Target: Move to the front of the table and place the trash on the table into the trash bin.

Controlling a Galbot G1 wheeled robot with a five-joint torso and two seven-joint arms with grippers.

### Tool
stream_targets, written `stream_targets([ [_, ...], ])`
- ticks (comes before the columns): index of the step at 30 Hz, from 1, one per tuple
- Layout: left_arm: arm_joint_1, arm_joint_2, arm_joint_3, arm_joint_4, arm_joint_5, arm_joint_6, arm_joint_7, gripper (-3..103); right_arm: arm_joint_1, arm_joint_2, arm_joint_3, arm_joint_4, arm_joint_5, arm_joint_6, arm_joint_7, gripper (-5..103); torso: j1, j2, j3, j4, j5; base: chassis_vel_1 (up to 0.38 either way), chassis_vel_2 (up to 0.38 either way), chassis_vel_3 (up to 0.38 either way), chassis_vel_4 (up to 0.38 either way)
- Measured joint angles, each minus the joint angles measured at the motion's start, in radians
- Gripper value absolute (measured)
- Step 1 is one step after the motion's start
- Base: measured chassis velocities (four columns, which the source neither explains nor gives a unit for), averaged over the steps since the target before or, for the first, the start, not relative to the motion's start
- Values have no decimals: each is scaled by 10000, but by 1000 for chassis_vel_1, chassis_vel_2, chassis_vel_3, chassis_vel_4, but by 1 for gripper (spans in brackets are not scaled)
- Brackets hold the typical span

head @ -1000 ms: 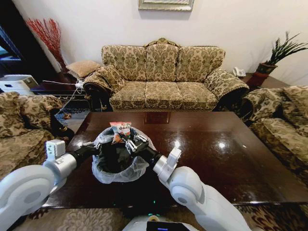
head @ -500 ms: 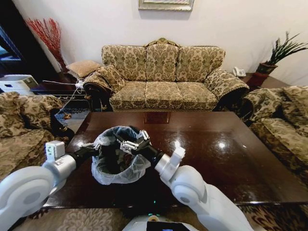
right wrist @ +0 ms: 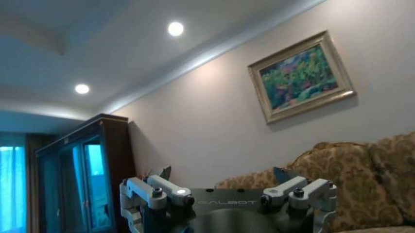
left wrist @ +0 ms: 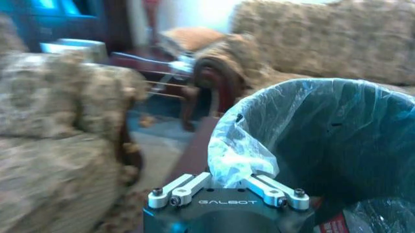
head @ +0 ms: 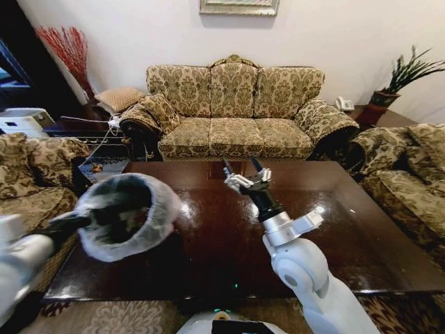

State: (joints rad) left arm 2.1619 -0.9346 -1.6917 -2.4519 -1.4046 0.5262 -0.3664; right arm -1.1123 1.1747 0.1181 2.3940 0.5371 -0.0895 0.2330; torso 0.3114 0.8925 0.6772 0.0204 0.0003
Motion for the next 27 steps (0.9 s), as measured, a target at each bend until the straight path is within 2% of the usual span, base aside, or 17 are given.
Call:
stream_targets([
  [2, 134, -497, -349, 335, 10, -177, 135, 2, -183, 52, 140, 36, -72, 113, -32, 100, 0, 0, 0, 0, -1, 94, -98, -90, 105],
  [3, 134, -497, -349, 335, 10, -177, 135, 2, -183, 52, 140, 36, -72, 113, -32, 100, 0, 0, 0, 0, -1, 122, -98, -90, 124],
  [8, -225, -1296, -290, 1667, 123, -817, -317, 2, -467, 152, 266, 126, -213, 266, -34, 100, 1, 0, 0, -4, -4, 170, -178, -176, 176],
  [11, -612, -1952, -179, 2679, 250, -1407, -486, 2, -628, 125, 435, 92, -215, 401, -131, 100, -1, 0, 0, -2, -10, 236, -229, -262, 227],
  [12, -612, -1952, -179, 2679, 250, -1407, -486, 2, -628, 125, 435, 92, -215, 401, -131, 100, -1, 0, 0, -2, -10, 250, -254, -270, 238],
  [13, -768, -2227, -179, 3206, 326, -1725, -595, 2, -705, 129, 481, 5, -243, 614, -178, 100, -5, 1, -2, 1, -15, 256, -254, -259, 263],
  [15, -941, -2472, -173, 3720, 380, -2037, -723, 2, -785, 188, 509, -101, -325, 776, -207, 100, -8, 2, -3, 7, -5, 279, -236, -250, 265],
  [16, -1228, -2694, -90, 4274, 383, -2309, -987, 2, -868, 306, 500, -186, -404, 827, -169, 100, -12, 5, -5, 6, 3, 258, -243, -240, 236],
  [17, -1228, -2694, -90, 4274, 383, -2309, -987, 2, -868, 306, 500, -186, -404, 827, -169, 100, -12, 5, -5, 6, 3, 258, -243, -240, 236],
  [21, -2053, -3196, 482, 5525, 487, -2802, -1329, 2, -1113, 535, 466, -352, -621, 845, -111, 100, -16, 10, -9, 6, -6, 177, -156, -151, 180],
  [22, -2053, -3196, 482, 5525, 487, -2802, -1329, 2, -1113, 535, 466, -352, -621, 845, -111, 100, -16, 10, -9, 6, -6, 89, -108, -60, 108],
  [26, -2954, -3540, 1320, 7182, 934, -3336, -1544, 2, -1556, 553, 550, -365, -950, 926, -313, 100, 0, -1, 3, -2, -1, 5, -7, -15, 8],
  [27, -2954, -3540, 1320, 7182, 934, -3336, -1544, 2, -1556, 553, 550, -365, -950, 926, -313, 100, 0, -1, 3, -2, -1, 0, 0, 0, 0],
])
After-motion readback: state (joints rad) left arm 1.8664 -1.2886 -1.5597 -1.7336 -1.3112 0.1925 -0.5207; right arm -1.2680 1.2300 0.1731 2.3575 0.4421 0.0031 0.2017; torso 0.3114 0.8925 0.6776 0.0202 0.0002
